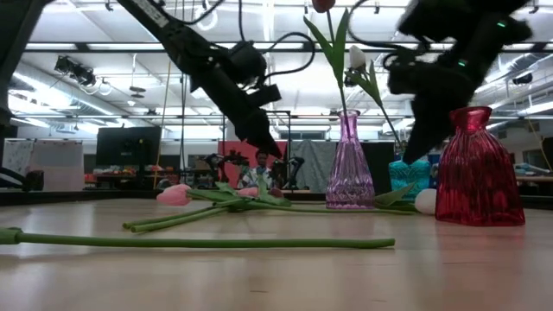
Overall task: Sort flowers into vase by color
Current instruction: Put the white flower into the blue vase
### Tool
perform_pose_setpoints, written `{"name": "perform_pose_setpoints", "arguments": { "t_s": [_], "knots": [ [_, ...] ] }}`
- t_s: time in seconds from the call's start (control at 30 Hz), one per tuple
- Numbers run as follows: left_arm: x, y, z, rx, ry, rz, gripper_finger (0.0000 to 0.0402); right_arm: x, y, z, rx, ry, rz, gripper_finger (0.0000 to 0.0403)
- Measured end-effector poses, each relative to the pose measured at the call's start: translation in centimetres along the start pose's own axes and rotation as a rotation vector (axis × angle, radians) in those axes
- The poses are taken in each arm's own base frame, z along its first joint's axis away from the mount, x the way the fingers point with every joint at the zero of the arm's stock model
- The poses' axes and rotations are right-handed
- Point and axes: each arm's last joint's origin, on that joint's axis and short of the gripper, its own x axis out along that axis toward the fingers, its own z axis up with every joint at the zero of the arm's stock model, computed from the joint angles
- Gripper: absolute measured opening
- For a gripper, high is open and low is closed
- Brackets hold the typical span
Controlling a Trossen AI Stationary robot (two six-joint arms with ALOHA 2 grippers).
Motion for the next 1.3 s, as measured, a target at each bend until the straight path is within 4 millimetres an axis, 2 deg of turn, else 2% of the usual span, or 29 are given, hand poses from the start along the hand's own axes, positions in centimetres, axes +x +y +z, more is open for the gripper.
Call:
{"name": "perform_pose_setpoints", "arguments": {
  "t_s": [0.1, 0.27, 0.43, 0.63, 0.77, 0.87, 1.13, 1.2, 1.3],
  "knots": [
    [-1.2, -0.7, 0.1, -0.03, -0.013, 0.004, 0.0155, 0.4, 0.6, 1.7, 0.014, 0.066, 0.006, 0.0083],
    [-2.5, -2.6, -0.3, -0.02, -0.028, -0.022, 0.0155, 1.8, 1.4, 3.2, 0.016, 0.177, 0.027, 0.0094],
    [-3.4, -4.0, -1.6, 0.002, -0.044, -0.001, 0.0155, 2.9, 1.2, 3.1, 0.058, 0.279, 0.045, 0.0117],
    [-3.8, -4.5, -2.4, 0.002, -0.03, 0.013, 0.0155, 3.2, 0.9, 2.5, 0.09, 0.324, -0.004, 0.0153],
    [-3.8, -4.5, -2.6, 0.007, -0.016, 0.01, 0.0155, 3.2, 0.6, 1.9, 0.095, 0.343, -0.02, 0.0164],
    [-3.8, -4.6, -2.7, 0.012, -0.004, 0.007, 0.0155, 2.5, 0.3, 1.7, 0.09, 0.344, -0.025, 0.0163],
    [-3.8, -4.5, -2.7, 0.013, -0.001, 0.007, 0.0155, -1.6, -0.4, 2.4, 0.086, 0.162, -0.044, 0.0162],
    [-3.8, -4.6, -2.8, 0.012, 0.004, 0.005, 0.0155, -2.1, -0.6, 1.8, 0.086, 0.123, -0.041, 0.0162],
    [-3.8, -4.6, -2.8, 0.011, 0.002, 0.005, 0.0155, -1.9, -1.1, 0.3, 0.127, 0.096, 0.019, 0.0161]
  ]
}}
